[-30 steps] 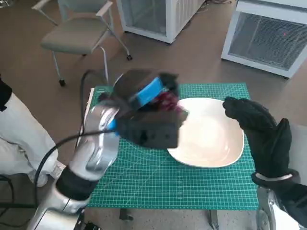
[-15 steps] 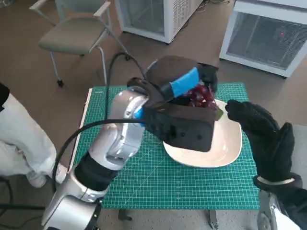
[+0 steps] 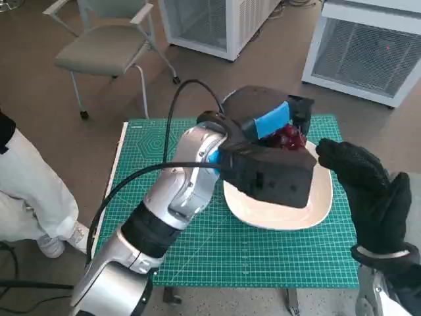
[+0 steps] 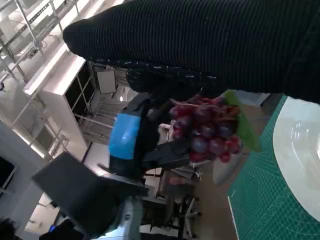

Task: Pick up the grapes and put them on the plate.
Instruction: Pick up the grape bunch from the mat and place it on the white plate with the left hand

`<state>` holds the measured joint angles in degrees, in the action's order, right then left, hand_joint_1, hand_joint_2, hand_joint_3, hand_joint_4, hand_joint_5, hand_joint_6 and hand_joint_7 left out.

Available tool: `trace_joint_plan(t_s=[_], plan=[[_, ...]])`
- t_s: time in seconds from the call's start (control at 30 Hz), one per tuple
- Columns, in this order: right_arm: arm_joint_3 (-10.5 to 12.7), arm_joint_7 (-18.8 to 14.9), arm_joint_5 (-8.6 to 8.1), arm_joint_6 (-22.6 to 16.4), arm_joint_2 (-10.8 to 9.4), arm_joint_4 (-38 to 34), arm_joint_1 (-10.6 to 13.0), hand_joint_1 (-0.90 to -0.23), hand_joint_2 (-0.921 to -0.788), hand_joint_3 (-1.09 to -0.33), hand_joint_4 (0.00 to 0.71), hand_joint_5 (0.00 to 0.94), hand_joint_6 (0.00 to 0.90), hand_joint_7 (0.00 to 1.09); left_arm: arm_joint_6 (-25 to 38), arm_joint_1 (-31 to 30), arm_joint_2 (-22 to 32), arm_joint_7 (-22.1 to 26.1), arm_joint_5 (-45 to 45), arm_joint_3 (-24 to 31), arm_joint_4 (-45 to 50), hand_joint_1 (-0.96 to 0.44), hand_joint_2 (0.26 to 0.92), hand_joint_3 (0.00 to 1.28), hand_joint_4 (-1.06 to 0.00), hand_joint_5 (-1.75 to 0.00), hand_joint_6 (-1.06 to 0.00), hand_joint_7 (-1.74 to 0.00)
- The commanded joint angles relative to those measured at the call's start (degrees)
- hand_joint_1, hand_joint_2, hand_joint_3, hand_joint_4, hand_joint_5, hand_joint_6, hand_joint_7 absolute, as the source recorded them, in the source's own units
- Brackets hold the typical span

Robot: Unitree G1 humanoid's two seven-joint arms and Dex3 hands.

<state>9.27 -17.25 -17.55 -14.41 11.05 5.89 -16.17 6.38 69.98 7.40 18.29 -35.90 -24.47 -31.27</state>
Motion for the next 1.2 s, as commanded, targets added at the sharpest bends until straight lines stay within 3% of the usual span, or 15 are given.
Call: trace_joint_plan(t_s=[0.03, 0.2, 0.37, 0.57, 0.63, 0.73, 0.8, 1.0, 1.07, 1.2], plan=[[0.2, 1.0, 0.7, 1.0, -0.3, 0.3, 1.7, -0.529, -0.921, -0.616, 0.293, 0.41, 0.124, 0.91, -1.2, 3.2, -0.9, 0.0, 0.6, -0.2, -2.2, 0.0, 0.771, 0.29, -0.72, -1.14, -0.71, -1.13], [0.0, 1.6, 1.0, 0.9, -0.4, 0.7, 1.8, -0.53, -0.921, -0.615, 0.292, 0.41, 0.126, 0.91, -2.2, 3.6, -1.2, 0.1, 1.0, -0.1, -4.0, 0.0, 0.814, 0.21, -0.73, -1.23, -0.72, -1.0], [0.1, 1.9, 1.06, 0.7, -0.4, 0.4, 1.7, -0.529, -0.921, -0.614, 0.287, 0.407, 0.127, 0.9, -4.0, 3.4, -1.8, -1.2, 2.1, 0.5, -5.9, 0.0, 0.81, 0.24, -0.69, -1.34, -0.74, -0.9], [-0.1, 2.3, 1.18, 0.7, -0.6, 0.2, 1.6, -0.525, -0.921, -0.614, 0.287, 0.404, 0.13, 0.9, -4.1, 4.3, -3.5, 0.1, 4.9, 1.6, -10.2, 0.02, 0.846, 0.27, -0.58, -1.32, -0.58, -1.16], [-0.2, 2.4, 1.13, 0.8, -0.8, 0.4, 1.6, -0.524, -0.921, -0.614, 0.287, 0.402, 0.131, 0.9, -3.3, 4.9, -4.0, 1.4, 5.8, 1.9, -11.4, 0.13, 0.804, 0.37, -0.57, -1.37, -0.51, -0.97], [-0.2, 2.3, 1.03, 0.8, -0.8, 0.5, 1.6, -0.524, -0.921, -0.614, 0.288, 0.4, 0.132, 0.9, -2.5, 5.6, -4.4, 2.5, 6.6, 2.1, -12.6, 0.31, 0.696, 0.58, -0.57, -1.45, -0.46, -0.5], [-0.2, 2.2, 0.97, 0.8, -0.9, 0.5, 1.6, -0.524, -0.921, -0.614, 0.288, 0.399, 0.132, 0.9, -2.3, 5.7, -4.3, 2.8, 6.7, 2.0, -12.9, 0.34, 0.673, 0.63, -0.56, -1.47, -0.45, -0.37], [0.0, 1.7, 0.57, 0.6, -0.7, 0.3, 1.8, -0.524, -0.921, -0.614, 0.29, 0.395, 0.134, 0.89, -3.2, 5.3, -3.9, 2.0, 6.5, 1.8, -13.3, 0.36, 0.864, 0.3, -0.53, -1.42, -0.46, -0.12], [0.0, 1.5, 0.4, 0.7, -0.6, 0.2, 1.8, -0.525, -0.921, -0.614, 0.29, 0.394, 0.134, 0.89, -4.0, 5.0, -3.9, 1.2, 6.7, 2.0, -13.6, 0.36, 0.825, 0.36, -0.55, -1.41, -0.45, -0.08], [0.0, 1.3, 0.2, 0.8, -0.6, 0.1, 1.7, -0.526, -0.921, -0.614, 0.291, 0.393, 0.134, 0.89, -5.6, 4.6, -3.8, -0.2, 7.2, 2.3, -14.5, 0.38, 0.663, 0.63, -0.59, -1.45, -0.42, -0.02]])
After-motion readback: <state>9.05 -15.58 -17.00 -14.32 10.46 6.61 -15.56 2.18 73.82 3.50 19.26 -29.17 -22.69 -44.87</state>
